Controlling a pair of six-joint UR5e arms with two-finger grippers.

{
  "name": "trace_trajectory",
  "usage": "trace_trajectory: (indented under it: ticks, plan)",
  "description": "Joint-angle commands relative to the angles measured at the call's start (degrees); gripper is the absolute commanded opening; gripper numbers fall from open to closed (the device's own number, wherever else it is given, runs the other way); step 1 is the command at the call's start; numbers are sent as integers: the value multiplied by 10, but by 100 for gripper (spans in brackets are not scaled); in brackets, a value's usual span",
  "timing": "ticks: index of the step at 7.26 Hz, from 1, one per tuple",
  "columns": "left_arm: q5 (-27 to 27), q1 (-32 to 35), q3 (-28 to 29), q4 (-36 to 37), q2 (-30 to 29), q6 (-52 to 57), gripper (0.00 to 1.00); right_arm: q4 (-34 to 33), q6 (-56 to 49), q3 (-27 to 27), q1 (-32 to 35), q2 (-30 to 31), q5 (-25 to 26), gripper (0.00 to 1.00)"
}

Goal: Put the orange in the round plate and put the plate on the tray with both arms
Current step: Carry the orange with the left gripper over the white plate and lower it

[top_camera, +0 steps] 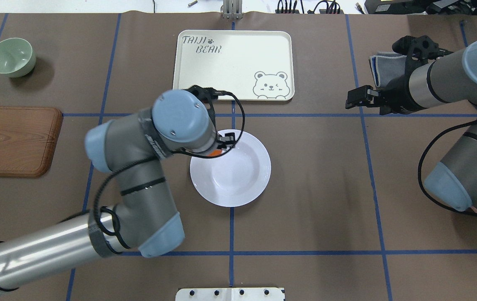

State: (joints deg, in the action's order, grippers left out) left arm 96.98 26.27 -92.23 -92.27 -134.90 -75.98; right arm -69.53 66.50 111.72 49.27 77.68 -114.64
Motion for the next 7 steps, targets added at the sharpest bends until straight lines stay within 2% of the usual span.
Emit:
trace_trajectory:
  ticks: [1,2,4,5,7]
  plan:
    - [-34,-47,68,-4,-40,-29,0,0,5,2,-5,-1,1,100]
    - [-35,-53,70,-4,-38,-28,6,0,7,2,-7,-2,1,100]
    - [-35,-54,72,-9,-39,-25,70,0,6,2,-9,-3,1,100]
    - [-51,-54,72,-9,-38,-23,98,0,7,2,-10,-3,1,100]
    - [-59,-52,37,-19,-40,-6,99,0,9,2,-12,-4,1,100]
